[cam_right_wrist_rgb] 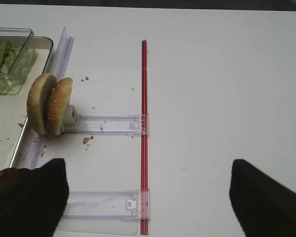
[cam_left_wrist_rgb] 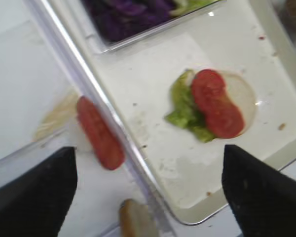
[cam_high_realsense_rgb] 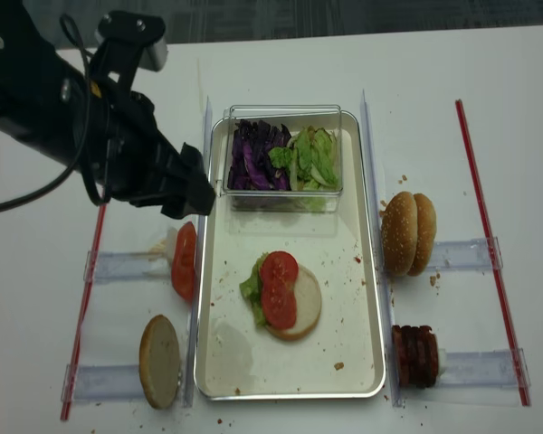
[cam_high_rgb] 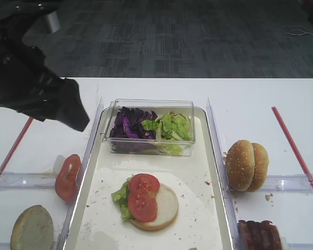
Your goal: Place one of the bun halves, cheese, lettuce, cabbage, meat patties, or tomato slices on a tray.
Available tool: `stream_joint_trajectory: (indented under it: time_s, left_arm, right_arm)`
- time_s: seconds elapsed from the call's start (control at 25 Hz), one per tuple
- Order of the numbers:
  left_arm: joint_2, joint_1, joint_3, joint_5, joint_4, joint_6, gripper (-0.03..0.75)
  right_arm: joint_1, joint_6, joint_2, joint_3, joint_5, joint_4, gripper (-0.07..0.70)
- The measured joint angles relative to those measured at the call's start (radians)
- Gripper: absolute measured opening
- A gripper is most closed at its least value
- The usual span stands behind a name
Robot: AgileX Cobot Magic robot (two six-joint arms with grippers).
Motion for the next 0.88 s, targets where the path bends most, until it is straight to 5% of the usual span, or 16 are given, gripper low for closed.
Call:
stream_joint_trajectory:
  time_s: [0.28,0.56,0.88]
  left_arm:
    - [0.0,0.0,0.0,0.057,0.275,-0.142,0.587]
    - [0.0,0.006,0.0,0.076,0.311,-0.185,0.587]
    - [0.0,0.202,0.0,0.076,0.311,-0.185,0.587]
  right_arm:
    - [0.0,0.0,0.0,0.0,0.0,0.0,0.685]
    - [0.0,0.0,0.0,0.0,0.0,0.0,0.685]
    - [0.0,0.0,0.0,0.0,0.0,0.0,0.685]
